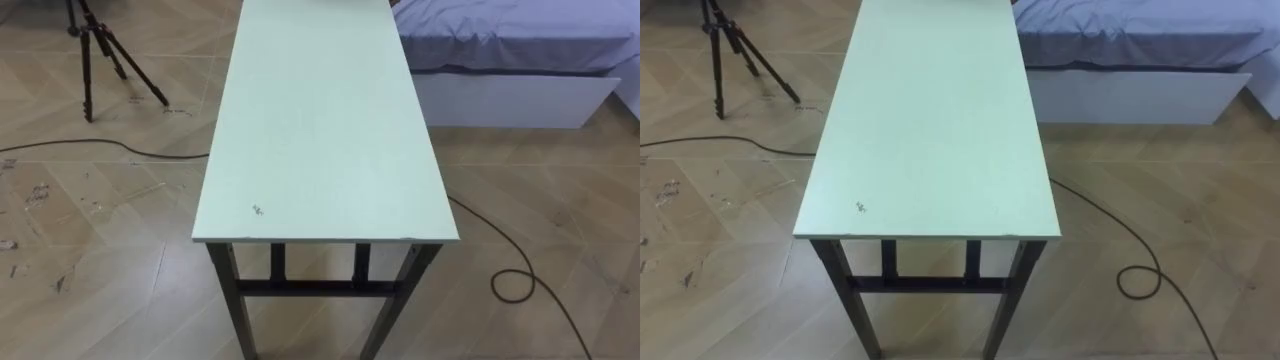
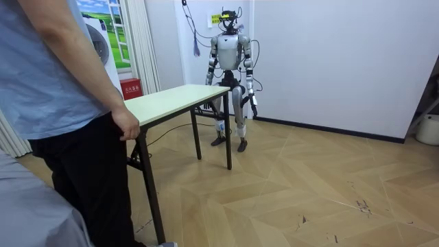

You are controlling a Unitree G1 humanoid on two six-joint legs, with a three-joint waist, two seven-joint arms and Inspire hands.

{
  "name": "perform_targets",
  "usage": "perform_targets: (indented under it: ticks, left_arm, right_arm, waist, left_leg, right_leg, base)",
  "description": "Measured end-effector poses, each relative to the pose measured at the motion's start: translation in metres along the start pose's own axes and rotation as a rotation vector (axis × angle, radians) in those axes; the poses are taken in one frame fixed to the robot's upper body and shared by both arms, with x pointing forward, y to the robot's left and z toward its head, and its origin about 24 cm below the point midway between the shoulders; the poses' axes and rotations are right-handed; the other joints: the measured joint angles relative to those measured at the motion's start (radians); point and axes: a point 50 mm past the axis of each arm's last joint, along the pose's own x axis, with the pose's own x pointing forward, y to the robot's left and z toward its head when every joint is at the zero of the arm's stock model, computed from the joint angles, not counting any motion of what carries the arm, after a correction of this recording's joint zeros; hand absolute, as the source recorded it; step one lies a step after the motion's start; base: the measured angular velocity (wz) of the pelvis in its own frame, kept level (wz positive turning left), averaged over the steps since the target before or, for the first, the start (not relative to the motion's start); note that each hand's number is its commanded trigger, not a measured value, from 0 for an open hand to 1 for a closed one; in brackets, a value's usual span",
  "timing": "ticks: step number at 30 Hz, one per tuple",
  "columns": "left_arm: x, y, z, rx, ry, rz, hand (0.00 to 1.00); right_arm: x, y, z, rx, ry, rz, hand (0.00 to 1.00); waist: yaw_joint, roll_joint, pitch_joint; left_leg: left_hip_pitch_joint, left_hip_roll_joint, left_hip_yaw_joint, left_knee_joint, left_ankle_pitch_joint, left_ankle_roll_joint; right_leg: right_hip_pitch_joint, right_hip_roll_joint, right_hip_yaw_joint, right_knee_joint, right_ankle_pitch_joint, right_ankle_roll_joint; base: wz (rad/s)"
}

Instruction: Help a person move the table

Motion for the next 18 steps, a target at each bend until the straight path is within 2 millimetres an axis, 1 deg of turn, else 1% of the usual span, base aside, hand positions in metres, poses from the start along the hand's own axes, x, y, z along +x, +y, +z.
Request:
perform_targets:
  ticks: [6,10,12,14,16,18]
  left_arm:
    - [0.002,0.002,0.007,0.014,-0.02,0.05,0.0]
    - [0.002,0.001,0.01,-0.008,-0.024,0.048,0.0]
    - [0.002,0.001,0.009,-0.083,-0.004,0.035,0.0]
    - [0.002,0.001,0.004,-0.141,0.023,0.01,0.0]
    - [0.001,-0.001,-0.002,-0.235,0.058,-0.033,0.0]
    - [0.0,-0.003,-0.005,-0.287,0.078,-0.074,0.0]
  right_arm:
    - [0.0,0.0,0.0,0.003,0.001,-0.001,0.0]
    - [0.0,0.0,0.0,0.01,0.003,0.0,0.0]
    - [0.0,0.0,0.002,0.026,0.003,0.009,0.0]
    - [0.0,0.0,0.002,0.046,0.0,0.015,0.0]
    - [0.0,-0.001,0.001,0.075,-0.006,0.022,0.0]
    - [-0.001,-0.002,0.002,0.074,-0.007,0.027,0.0]
  waist:
    - [0.003,0.0,-0.0004]
    - [0.001,-0.001,-0.0005]
    - [-0.004,-0.001,-0.0007]
    - [-0.004,0.0,-0.0008]
    - [-0.014,0.0,-0.0003]
    - [-0.017,0.001,-0.0005]
  left_leg:
    - [0.001,0.001,0.001,-0.005,0.0,-0.001]
    - [0.001,0.001,0.001,-0.002,0.0,-0.001]
    - [0.004,0.001,0.003,-0.003,0.0,-0.001]
    - [0.009,0.001,0.004,-0.007,0.0,-0.001]
    - [0.009,0.001,0.003,-0.009,-0.001,-0.001]
    - [0.008,0.002,0.006,-0.013,-0.001,-0.002]
  right_leg:
    - [-0.001,0.001,-0.003,0.0,0.0,0.0]
    - [-0.001,0.001,-0.003,0.0,0.0,0.0]
    - [-0.001,0.001,-0.003,0.0,0.0,0.0]
    - [0.002,0.002,-0.002,0.0,0.0,0.0]
    - [0.001,0.002,-0.001,0.0,0.0,0.0]
    - [0.0,0.002,-0.003,0.0,0.0,0.0]
  base:
    - [0.0]
    - [0.0]
    - [-0.02]
    - [-0.02]
    - [0.0]
    - [0.0]
